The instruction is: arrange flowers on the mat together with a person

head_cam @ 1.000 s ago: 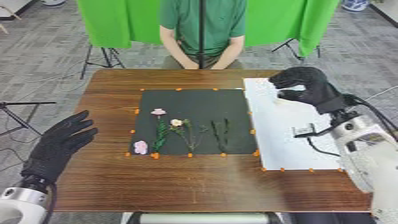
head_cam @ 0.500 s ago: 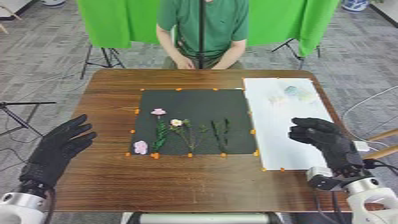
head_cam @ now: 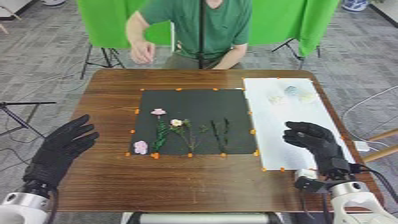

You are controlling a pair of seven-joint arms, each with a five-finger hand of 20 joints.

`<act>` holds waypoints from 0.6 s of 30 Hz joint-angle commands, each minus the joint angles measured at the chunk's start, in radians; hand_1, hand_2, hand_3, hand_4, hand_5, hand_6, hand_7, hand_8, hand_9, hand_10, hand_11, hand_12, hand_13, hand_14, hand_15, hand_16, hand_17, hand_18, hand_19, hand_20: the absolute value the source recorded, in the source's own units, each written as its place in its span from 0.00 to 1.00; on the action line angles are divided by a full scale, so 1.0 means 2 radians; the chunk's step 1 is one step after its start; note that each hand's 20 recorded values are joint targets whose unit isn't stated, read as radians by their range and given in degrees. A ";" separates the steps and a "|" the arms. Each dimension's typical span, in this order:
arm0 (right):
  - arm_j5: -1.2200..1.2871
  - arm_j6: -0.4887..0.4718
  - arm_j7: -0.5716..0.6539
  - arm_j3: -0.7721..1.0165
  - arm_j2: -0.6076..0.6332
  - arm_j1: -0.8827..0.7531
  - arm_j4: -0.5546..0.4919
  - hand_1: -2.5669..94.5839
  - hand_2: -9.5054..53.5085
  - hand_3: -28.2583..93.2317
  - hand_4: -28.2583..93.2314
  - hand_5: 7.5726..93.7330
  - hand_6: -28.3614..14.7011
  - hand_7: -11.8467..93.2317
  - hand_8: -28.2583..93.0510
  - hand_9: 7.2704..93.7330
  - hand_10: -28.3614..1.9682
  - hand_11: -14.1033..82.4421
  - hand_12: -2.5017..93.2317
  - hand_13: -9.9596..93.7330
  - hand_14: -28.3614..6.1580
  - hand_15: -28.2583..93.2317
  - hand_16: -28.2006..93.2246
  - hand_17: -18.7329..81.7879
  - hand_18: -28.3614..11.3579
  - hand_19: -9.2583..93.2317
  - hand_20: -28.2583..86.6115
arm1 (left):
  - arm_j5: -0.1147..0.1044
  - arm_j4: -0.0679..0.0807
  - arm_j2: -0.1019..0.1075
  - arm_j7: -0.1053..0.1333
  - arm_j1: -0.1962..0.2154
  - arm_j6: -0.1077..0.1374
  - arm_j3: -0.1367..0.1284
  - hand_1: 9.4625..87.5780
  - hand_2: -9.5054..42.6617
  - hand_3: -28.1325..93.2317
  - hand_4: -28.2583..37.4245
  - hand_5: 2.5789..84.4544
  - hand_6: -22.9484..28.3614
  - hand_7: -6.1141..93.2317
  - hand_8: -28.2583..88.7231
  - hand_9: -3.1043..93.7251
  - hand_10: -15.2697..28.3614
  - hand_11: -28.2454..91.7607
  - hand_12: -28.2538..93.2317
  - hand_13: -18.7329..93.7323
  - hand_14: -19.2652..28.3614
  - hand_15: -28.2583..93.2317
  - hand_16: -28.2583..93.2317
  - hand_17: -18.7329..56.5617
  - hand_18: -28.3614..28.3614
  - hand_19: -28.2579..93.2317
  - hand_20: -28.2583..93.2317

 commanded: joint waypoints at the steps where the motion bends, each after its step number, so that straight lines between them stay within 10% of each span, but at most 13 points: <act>1: 0.003 -0.004 0.002 0.002 -0.016 -0.005 0.000 0.37 0.02 0.93 0.02 0.55 0.70 0.40 0.11 0.55 0.57 0.40 0.28 0.54 0.59 0.52 0.45 0.35 0.28 0.55 0.53 | -0.001 0.004 -0.003 -0.004 0.000 0.001 0.001 0.25 0.17 0.80 0.05 0.37 0.54 0.24 0.16 0.34 0.63 0.40 0.38 0.39 0.75 0.49 0.23 0.16 0.89 0.62 0.29; 18: -0.007 -0.012 0.003 -0.009 -0.010 0.002 0.004 0.37 0.03 0.93 0.03 0.55 0.69 0.39 0.11 0.55 0.56 0.40 0.28 0.54 0.58 0.53 0.44 0.34 0.27 0.56 0.53 | 0.000 0.007 0.001 -0.009 -0.002 -0.005 0.001 0.25 0.17 0.80 0.05 0.38 0.54 0.24 0.16 0.34 0.63 0.40 0.38 0.39 0.75 0.49 0.23 0.16 0.89 0.62 0.29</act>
